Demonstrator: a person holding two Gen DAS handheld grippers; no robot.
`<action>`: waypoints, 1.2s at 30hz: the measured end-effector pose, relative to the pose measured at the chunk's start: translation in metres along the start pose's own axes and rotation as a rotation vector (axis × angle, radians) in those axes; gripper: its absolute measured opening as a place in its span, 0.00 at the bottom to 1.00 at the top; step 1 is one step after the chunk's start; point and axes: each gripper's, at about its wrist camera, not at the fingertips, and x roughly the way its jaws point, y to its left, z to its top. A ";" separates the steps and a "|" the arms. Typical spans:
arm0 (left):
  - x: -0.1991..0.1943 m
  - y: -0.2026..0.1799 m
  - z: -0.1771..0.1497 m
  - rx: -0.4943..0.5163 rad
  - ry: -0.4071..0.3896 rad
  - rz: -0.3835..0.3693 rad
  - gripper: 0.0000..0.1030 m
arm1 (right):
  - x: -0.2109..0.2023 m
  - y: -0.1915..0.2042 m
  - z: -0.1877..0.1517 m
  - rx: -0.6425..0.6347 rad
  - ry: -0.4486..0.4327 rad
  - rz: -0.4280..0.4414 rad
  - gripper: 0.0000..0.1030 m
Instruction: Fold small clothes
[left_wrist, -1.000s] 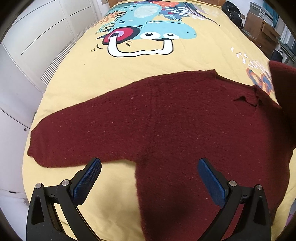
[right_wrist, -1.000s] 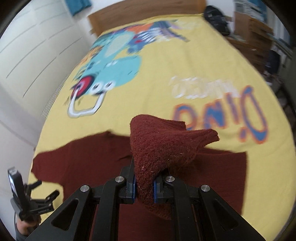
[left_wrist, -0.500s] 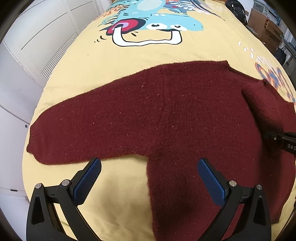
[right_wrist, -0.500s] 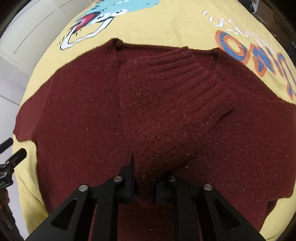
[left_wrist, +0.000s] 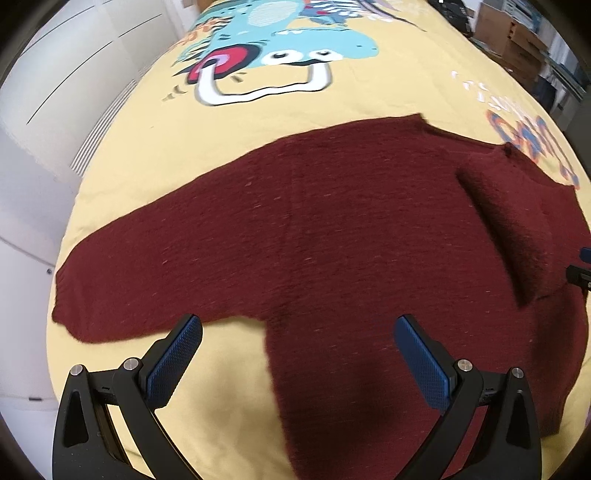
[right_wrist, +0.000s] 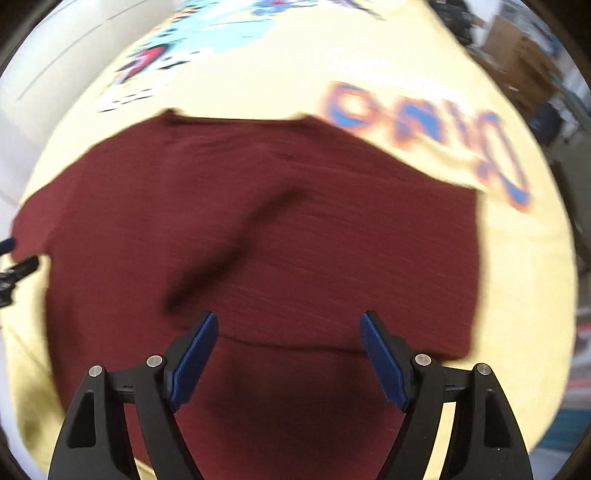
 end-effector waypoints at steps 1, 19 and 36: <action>0.001 -0.007 0.002 0.016 0.000 -0.009 0.99 | 0.000 -0.011 -0.007 0.023 0.001 -0.021 0.78; 0.025 -0.233 0.072 0.445 -0.025 -0.114 0.99 | 0.024 -0.118 -0.063 0.286 0.023 -0.017 0.78; 0.090 -0.227 0.077 0.532 0.105 -0.082 0.24 | 0.049 -0.123 -0.053 0.324 0.028 -0.006 0.78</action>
